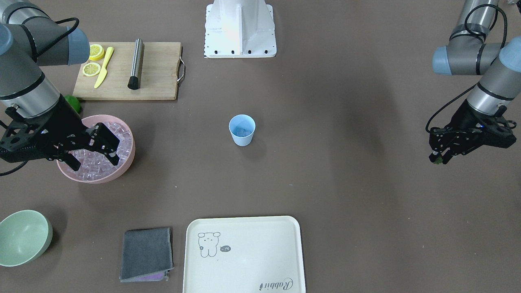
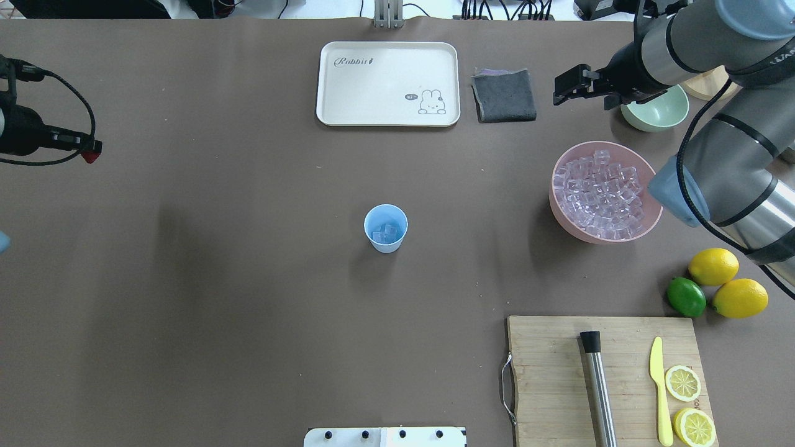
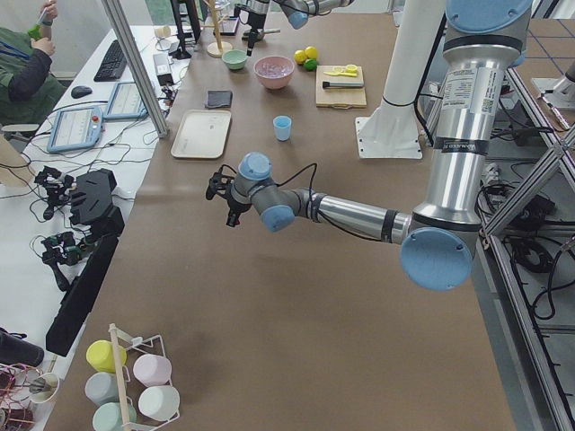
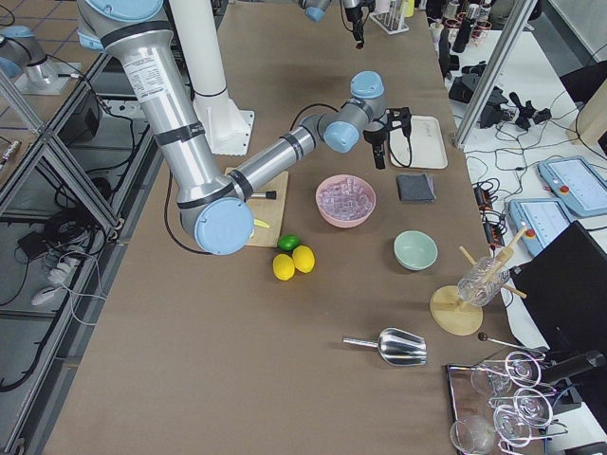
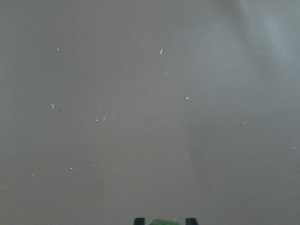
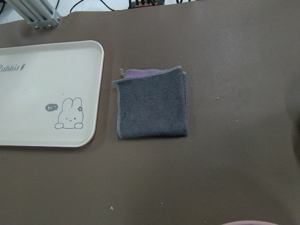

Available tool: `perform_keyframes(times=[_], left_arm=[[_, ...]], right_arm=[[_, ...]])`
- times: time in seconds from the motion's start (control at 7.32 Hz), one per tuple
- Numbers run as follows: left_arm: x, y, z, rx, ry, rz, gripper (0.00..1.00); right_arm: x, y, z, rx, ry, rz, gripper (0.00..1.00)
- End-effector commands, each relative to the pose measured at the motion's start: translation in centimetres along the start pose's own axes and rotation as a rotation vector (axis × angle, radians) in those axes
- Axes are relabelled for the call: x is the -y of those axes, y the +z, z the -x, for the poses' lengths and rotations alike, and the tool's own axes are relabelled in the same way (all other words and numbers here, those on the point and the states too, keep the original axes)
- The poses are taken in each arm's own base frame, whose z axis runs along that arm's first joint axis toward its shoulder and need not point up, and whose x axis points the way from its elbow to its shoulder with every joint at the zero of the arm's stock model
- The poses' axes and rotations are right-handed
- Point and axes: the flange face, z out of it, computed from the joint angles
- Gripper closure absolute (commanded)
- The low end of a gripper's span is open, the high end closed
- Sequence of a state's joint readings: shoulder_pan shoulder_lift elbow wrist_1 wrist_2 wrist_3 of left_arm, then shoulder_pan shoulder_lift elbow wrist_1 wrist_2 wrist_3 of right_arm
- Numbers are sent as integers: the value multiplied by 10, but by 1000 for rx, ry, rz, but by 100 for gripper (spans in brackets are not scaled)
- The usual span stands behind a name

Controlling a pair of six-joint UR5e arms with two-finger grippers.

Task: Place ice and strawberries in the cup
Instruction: 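Lower the left gripper onto the red strawberry and grasp it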

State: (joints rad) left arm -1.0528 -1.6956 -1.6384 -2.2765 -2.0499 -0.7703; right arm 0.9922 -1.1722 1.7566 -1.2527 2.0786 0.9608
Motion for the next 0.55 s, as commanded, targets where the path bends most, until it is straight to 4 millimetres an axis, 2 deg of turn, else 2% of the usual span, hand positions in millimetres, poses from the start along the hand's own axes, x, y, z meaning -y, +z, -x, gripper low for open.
perform_keyframes(times=[0.0, 0.14, 0.41], left_arm=[[25, -16, -68, -58, -117, -13, 100], [17, -10, -102, -86, -146, -6, 100], [13, -14, -191, -72, -196, -5, 100]], right_arm=[[5, -6, -16, -5, -14, 5, 1], [10, -14, -37, -2, -28, 19, 1], [16, -30, -86, -9, -52, 38, 1]])
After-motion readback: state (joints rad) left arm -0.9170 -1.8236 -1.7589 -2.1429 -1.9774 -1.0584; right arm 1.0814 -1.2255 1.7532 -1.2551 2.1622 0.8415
